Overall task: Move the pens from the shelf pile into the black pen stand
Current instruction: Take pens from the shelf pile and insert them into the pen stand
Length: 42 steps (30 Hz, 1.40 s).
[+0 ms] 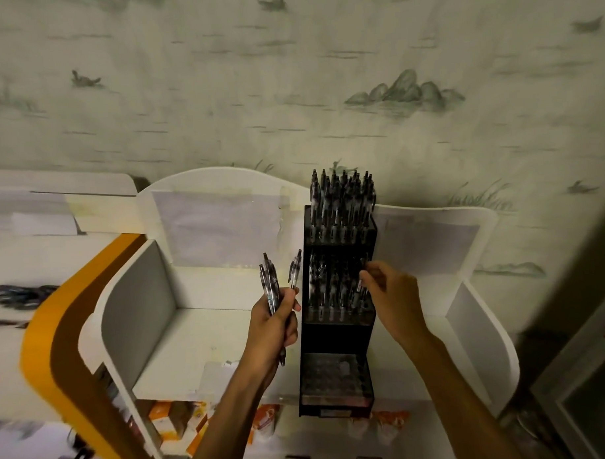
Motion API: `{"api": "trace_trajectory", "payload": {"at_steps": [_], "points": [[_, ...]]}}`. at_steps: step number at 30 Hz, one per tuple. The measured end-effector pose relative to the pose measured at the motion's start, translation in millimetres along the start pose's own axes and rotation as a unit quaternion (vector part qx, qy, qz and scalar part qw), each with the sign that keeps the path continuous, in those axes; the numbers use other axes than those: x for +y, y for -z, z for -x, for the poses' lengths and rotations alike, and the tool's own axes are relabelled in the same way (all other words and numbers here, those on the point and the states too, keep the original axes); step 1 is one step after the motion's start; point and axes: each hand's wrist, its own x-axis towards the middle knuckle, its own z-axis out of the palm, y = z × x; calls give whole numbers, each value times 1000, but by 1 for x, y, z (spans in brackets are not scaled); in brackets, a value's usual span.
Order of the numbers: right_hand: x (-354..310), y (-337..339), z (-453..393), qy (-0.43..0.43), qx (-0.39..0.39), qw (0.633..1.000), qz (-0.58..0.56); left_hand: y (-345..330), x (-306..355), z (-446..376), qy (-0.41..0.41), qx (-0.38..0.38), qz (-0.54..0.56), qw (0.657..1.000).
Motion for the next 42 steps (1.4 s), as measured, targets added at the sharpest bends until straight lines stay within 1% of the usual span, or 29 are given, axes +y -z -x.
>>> {"api": "trace_trajectory", "payload": {"at_steps": [3,6,10,15,19,21,22,24,27,30,34,36,39,42], "points": [[3,-3,3,6,-21,1000,19,2,0,2,-8,15,-5,1000],[6,-8,10,-6,-48,998,34,4,-2,3,-7,13,-21,1000],[6,-11,13,-13,-36,999,35,5,-3,3,4,4,-22,1000],[2,-8,14,-24,-40,998,45,1,-2,4,12,-45,-5,999],[-2,1,14,-50,-6,998,27,-3,-3,3,21,-44,14,999],[-7,5,13,-44,2,999,-4,-5,-3,3,26,-46,10,999],[-11,6,13,-40,-8,999,-26,-6,-4,3,28,-49,1,998],[-21,5,14,-35,-51,996,-62,-9,-5,3,29,-55,-21,998],[-33,-2,17,-25,-120,989,-82,-16,-6,4,25,-66,-49,996],[-37,-6,20,-41,-139,981,-130,-22,-6,6,28,-77,-73,994],[-39,-6,20,-114,-136,961,-212,-25,-3,7,39,-87,-74,993],[-39,-6,20,-148,-130,951,-237,-24,-4,5,48,-80,-73,993],[-38,-3,16,-187,-100,938,-275,-20,-5,2,56,-66,-74,994],[-37,6,8,-210,-65,923,-315,-14,-6,-1,40,-49,-100,993]]}}
